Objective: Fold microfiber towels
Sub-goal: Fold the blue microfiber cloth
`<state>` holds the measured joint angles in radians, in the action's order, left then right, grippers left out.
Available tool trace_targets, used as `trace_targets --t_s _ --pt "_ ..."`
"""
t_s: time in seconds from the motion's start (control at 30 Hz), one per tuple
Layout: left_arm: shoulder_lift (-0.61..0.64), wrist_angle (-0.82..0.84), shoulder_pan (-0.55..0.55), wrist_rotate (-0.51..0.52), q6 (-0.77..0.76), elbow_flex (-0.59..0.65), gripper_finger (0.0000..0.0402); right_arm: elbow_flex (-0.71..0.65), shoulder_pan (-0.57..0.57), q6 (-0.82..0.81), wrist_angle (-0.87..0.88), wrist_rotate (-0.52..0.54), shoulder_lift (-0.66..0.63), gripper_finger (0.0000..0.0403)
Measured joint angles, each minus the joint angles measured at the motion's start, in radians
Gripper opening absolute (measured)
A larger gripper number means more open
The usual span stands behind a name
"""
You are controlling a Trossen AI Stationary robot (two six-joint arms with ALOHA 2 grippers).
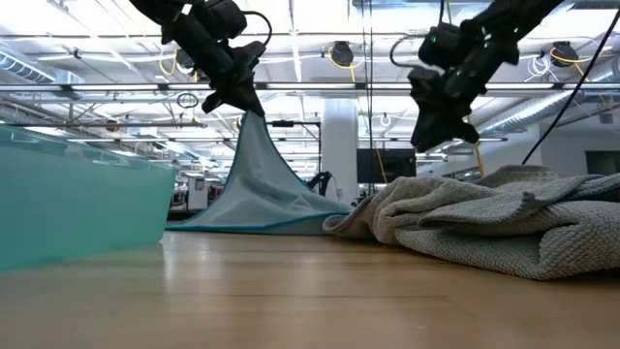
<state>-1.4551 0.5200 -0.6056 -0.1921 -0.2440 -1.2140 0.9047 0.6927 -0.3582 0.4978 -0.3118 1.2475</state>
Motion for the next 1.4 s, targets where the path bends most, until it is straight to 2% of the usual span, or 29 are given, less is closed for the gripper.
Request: trace_targets --t_s 0.23,0.43,0.57,0.87,1.03,1.2,1.4 --pt "0.0 0.01 0.003 0.0 -0.002 0.0 0.0003 -0.001 0.148 -0.115 -0.136 -0.136 0.192 0.0141" --pt "0.0 0.01 0.009 0.0 -0.024 0.0 0.0003 0.036 0.2 -0.127 -0.182 -0.139 0.303 0.0194" --pt "0.0 0.009 0.013 0.0 -0.023 0.0 0.0003 0.046 0.243 -0.164 -0.232 -0.142 0.343 0.0211" --pt "0.0 0.009 0.013 0.01 0.007 0.0 0.0003 0.048 0.286 -0.31 -0.368 -0.293 0.393 0.0201" --pt "0.0 0.017 0.013 0.012 0.037 0.0 0.0003 0.048 0.261 -0.308 -0.301 -0.289 0.383 0.0191" --pt "0.001 0.043 0.013 0.014 0.062 0.0 0.0003 0.048 0.242 -0.307 -0.274 -0.212 0.378 0.0184" --pt "0.001 0.096 0.011 0.018 0.067 0.0 0.0003 0.048 0.235 -0.344 -0.237 -0.185 0.377 0.0182"
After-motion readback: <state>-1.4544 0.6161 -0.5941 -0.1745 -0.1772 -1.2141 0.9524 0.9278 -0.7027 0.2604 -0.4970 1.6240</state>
